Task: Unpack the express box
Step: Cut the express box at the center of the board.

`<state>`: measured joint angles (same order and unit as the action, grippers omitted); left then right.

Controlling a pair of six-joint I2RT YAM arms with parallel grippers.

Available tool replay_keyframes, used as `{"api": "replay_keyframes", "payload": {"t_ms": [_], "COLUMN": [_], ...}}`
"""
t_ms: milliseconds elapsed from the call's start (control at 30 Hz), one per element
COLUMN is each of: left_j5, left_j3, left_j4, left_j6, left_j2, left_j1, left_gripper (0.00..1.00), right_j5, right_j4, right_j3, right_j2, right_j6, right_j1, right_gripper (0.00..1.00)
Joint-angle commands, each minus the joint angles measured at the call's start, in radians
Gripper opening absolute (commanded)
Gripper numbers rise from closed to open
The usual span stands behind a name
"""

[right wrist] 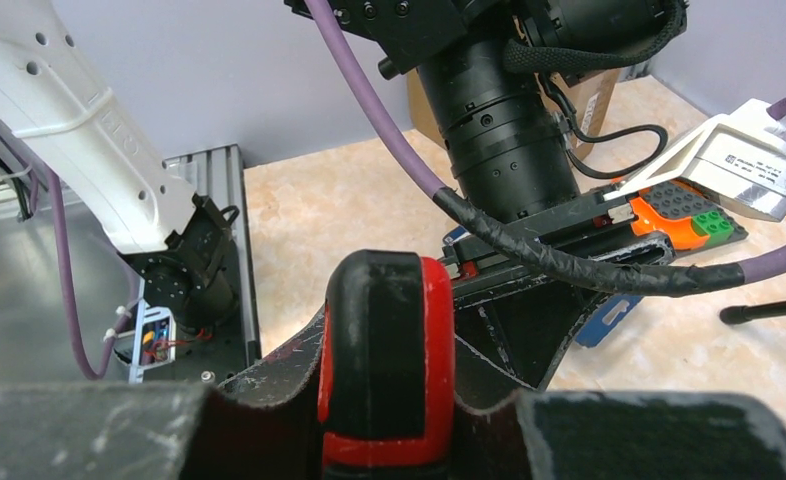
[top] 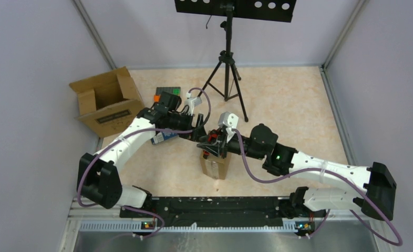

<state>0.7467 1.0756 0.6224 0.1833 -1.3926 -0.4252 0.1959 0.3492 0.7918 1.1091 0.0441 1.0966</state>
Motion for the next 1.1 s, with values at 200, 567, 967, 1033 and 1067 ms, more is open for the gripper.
{"api": "replay_keyframes", "payload": {"t_ms": [200,567,967,1033,1067], "left_j5": [-0.046,-0.053,-0.053,-0.053,-0.052], "left_j3": [0.016,0.038,0.081,0.09,0.092], "left_j4": [0.046,0.066,0.091,0.097,0.096], "left_j6": [-0.052,-0.067,-0.098,-0.101,-0.102], "left_j2": [-0.038,-0.062,-0.096,-0.1,-0.1], "left_j1": [-0.001,-0.001,-0.001,0.0,0.0], "left_gripper": [0.87,0.87,0.86,0.86,0.86], "right_j5": [-0.067,-0.114,-0.129,-0.126,-0.121], "right_j4": [-0.001,-0.019,-0.183,-0.212,-0.214], "right_j3": [-0.04,-0.107,-0.031,-0.018,-0.021], "right_j2": [-0.028,-0.077,-0.102,-0.087,-0.077], "right_j6": [-0.111,-0.121,-0.144,-0.144,-0.143], "right_j1": [0.035,0.06,0.059,0.059,0.059], "right_gripper": [0.0,0.0,0.0,0.0,0.0]}}
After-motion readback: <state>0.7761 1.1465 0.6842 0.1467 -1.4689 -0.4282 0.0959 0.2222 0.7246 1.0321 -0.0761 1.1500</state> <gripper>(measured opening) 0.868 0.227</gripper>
